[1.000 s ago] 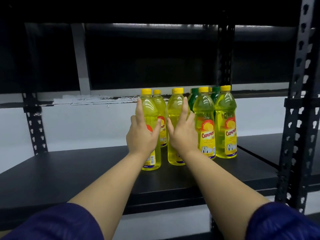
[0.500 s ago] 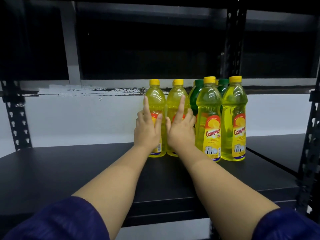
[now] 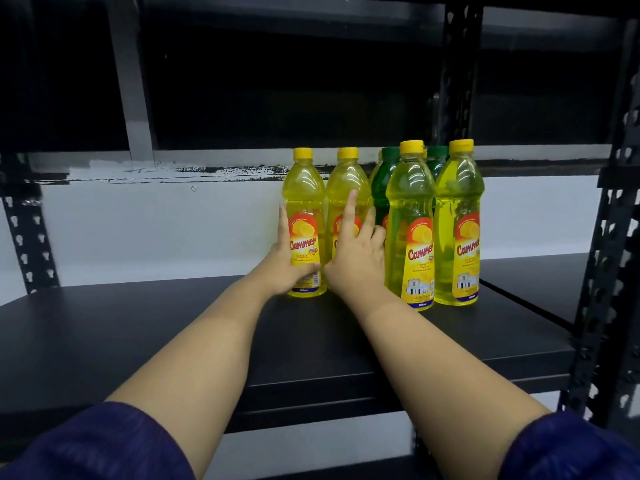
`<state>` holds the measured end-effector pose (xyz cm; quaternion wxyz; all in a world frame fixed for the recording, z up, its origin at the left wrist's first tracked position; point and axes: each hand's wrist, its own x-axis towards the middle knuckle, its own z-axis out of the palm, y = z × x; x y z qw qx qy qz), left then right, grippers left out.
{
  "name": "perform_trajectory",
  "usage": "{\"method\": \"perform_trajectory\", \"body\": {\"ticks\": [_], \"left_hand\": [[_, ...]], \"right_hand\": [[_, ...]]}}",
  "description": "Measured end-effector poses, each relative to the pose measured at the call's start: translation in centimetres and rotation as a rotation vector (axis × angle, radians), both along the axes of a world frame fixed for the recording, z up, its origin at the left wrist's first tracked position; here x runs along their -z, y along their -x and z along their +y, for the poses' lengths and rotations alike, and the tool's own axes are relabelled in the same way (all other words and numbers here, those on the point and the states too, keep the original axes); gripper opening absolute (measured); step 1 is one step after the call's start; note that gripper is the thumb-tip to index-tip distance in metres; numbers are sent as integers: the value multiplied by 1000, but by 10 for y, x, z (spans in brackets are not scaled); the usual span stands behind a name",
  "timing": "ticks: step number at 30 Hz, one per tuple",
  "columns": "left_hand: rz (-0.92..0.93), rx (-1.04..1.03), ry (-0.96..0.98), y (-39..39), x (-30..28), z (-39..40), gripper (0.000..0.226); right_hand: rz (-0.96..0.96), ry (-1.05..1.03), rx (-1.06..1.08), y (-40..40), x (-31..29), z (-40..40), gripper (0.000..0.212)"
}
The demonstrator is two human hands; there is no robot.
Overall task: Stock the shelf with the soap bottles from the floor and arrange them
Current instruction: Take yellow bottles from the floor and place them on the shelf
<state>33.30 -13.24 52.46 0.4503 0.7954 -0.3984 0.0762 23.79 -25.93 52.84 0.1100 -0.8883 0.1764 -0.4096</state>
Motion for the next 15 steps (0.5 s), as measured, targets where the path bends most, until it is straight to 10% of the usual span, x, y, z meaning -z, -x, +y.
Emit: {"method": "perform_trajectory", "body": {"ticks": [15], "left_hand": [[-26, -113, -123, 8, -5, 3, 140]], "right_hand": [[107, 1, 83, -1, 1, 2, 135]]}}
